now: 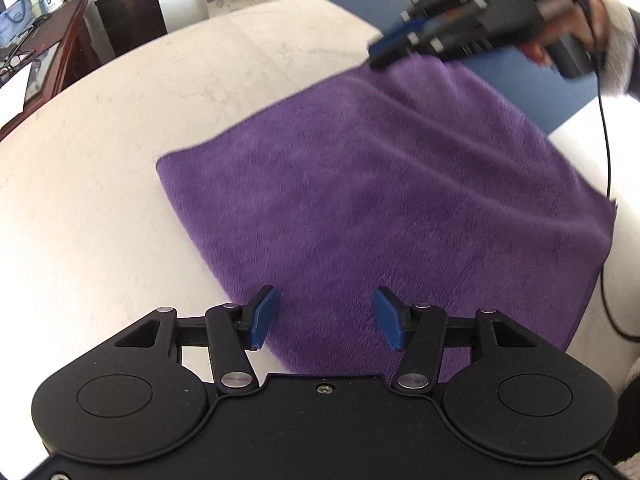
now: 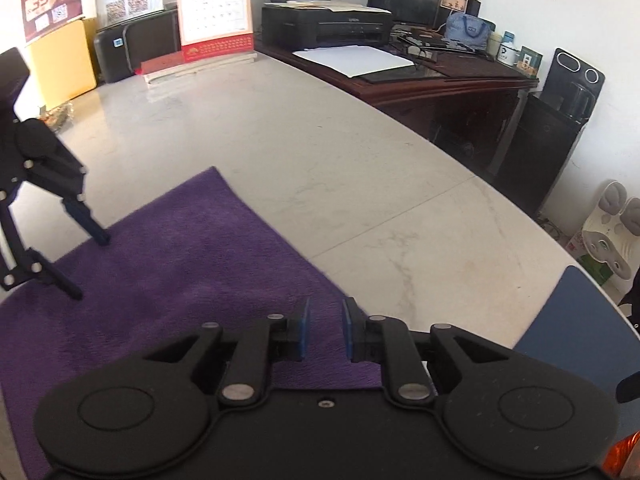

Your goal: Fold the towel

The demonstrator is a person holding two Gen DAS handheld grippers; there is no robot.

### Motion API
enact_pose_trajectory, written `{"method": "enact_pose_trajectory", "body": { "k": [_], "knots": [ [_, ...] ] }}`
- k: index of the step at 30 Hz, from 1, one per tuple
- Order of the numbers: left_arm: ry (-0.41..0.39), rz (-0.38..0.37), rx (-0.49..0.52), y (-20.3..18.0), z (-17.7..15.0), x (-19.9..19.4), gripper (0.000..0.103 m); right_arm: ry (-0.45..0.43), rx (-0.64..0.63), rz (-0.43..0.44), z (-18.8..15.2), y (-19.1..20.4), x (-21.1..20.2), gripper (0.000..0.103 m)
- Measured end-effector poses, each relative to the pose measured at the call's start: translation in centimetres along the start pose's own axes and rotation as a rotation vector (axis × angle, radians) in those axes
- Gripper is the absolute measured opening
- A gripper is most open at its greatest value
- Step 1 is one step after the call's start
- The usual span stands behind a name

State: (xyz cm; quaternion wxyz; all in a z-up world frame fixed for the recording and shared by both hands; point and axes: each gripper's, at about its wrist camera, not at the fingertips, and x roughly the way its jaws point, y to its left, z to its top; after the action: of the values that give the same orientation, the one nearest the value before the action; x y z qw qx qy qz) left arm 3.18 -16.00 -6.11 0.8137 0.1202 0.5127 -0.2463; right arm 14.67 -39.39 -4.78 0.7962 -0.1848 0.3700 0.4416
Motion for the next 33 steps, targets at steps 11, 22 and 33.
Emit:
{"method": "enact_pose_trajectory", "body": {
  "k": [11,22,33],
  "knots": [
    [-0.042,0.002,0.022,0.8,2.6,3.3,0.053,0.036,0.081,-0.074,-4.8,-1.7,-1.9,0.013],
    [-0.073,0.011,-0.037,1.6,4.0,2.5,0.053,-0.011,0.152,-0.154,-4.0,-3.8,-2.8,0.027],
    [-0.063,0.052,0.014,1.8,3.7,3.7,0.053,-0.029,0.345,-0.17,-6.8,-7.8,-3.4,0.005]
  ]
}}
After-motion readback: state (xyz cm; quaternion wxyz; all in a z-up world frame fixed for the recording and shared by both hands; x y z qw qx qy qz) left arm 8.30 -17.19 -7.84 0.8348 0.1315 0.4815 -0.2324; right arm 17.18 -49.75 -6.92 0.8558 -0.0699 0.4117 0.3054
